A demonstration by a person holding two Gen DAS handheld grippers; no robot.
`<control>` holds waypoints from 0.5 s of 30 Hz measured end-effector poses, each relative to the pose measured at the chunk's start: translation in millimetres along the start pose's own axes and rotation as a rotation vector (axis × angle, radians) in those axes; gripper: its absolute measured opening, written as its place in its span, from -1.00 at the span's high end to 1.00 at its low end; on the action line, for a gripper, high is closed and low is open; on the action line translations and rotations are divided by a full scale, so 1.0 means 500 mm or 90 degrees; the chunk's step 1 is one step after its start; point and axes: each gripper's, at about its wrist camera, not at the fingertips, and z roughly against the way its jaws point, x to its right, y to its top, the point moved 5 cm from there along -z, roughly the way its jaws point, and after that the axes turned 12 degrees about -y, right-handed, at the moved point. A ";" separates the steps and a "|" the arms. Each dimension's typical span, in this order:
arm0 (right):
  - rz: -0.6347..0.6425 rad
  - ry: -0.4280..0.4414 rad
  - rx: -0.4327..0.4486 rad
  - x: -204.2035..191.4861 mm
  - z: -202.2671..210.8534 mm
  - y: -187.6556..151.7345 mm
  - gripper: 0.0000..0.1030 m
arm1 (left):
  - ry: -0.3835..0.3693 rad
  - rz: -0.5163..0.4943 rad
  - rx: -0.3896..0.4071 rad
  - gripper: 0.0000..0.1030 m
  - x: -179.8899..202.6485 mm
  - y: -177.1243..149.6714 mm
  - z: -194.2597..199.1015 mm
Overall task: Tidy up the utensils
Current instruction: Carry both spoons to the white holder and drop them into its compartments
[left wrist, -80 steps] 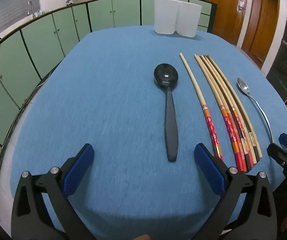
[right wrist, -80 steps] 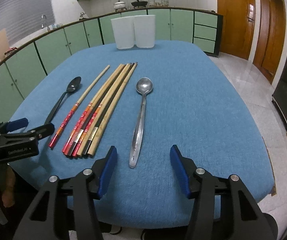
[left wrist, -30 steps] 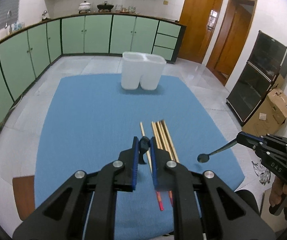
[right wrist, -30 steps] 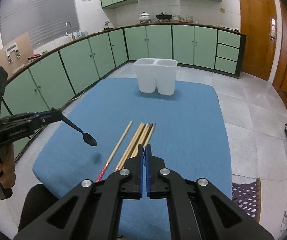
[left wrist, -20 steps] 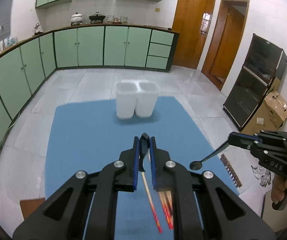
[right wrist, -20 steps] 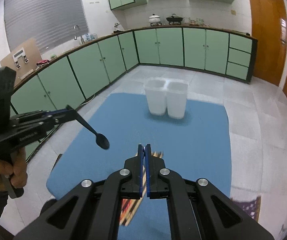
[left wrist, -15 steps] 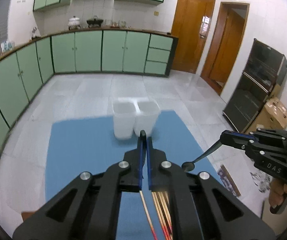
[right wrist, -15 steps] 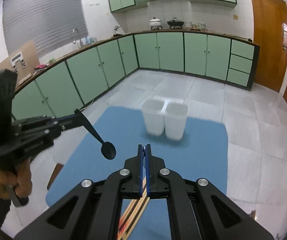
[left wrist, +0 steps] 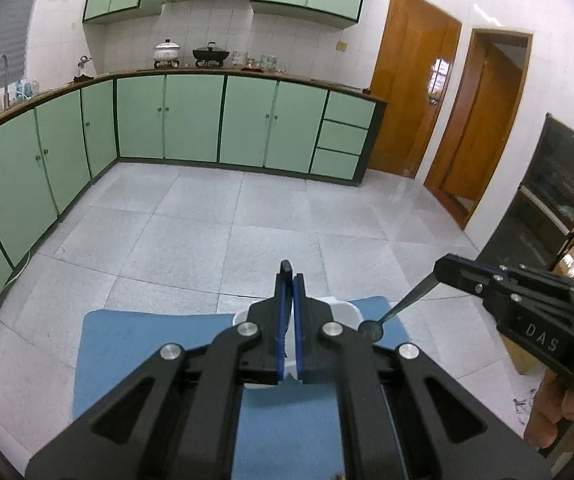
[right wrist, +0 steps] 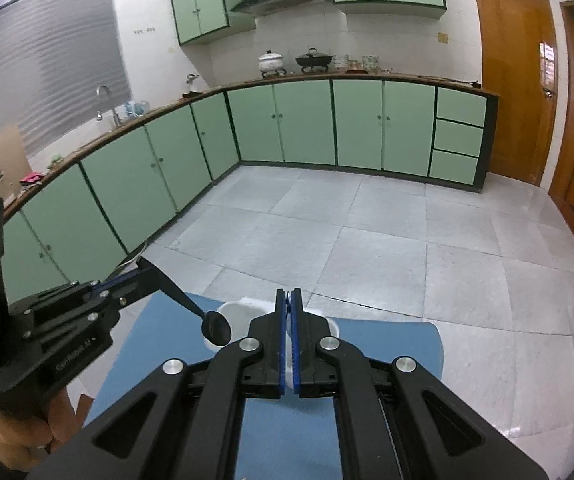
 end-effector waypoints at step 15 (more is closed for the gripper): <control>-0.026 -0.013 -0.054 0.034 -0.106 -0.099 0.54 | 0.037 0.010 -0.020 0.26 -0.076 -0.068 -0.048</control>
